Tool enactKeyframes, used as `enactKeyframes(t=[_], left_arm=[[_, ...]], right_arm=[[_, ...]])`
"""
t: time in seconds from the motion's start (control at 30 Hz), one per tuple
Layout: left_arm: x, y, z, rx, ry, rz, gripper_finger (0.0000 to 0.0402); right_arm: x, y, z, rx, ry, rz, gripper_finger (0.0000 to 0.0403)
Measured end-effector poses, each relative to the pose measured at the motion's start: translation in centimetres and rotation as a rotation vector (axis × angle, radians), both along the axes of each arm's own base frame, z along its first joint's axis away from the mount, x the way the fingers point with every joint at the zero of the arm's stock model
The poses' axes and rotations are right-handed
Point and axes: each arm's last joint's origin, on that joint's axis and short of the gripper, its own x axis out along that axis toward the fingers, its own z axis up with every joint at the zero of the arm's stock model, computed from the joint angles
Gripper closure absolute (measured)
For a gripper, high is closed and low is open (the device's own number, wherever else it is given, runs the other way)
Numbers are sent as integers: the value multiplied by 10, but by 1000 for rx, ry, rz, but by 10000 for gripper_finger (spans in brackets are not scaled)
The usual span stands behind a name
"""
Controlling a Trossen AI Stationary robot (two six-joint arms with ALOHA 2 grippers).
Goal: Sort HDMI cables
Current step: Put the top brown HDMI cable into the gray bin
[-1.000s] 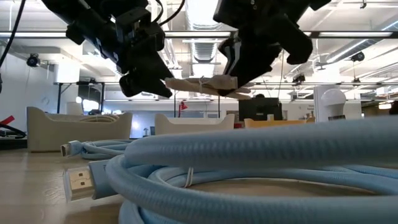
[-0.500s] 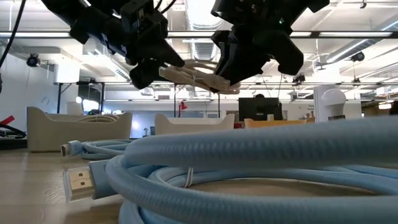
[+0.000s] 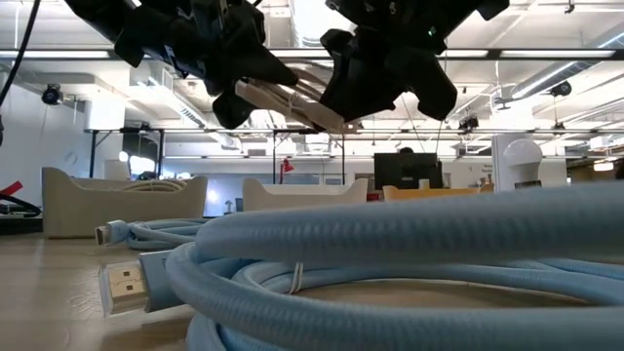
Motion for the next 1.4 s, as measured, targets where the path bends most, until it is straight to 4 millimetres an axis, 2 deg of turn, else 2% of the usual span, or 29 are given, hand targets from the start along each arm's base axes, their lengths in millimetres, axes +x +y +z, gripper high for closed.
enactKeyframes(t=[0.2, 0.37, 0.6, 0.77, 0.93, 1.1, 1.27, 1.4], left_arm=[[0, 0, 0, 0, 6, 0, 314], [0, 1, -1, 2, 16, 12, 356], [-5, 8, -9, -17, 114, 66, 370], [-16, 11, -2, -3, 148, 111, 367], [-39, 13, 21, 8, 133, 129, 369], [-75, 15, 44, 37, 205, 198, 369], [-115, 19, 52, 126, 355, 346, 369], [-139, 20, 52, 75, 430, 415, 369]], right_arm=[[-1, -2, -4, 61, -8, -57, 333], [-3, -2, -8, 114, -8, -107, 300], [-4, -1, -9, 128, -1, -111, 267], [-4, -1, -9, 133, -6, -115, 255], [-4, -1, -9, 166, -12, -144, 254], [-5, -1, -11, 177, -10, -156, 261], [-6, -1, -12, 188, -10, -169, 269], [-6, -1, -12, 188, -10, -170, 275]])
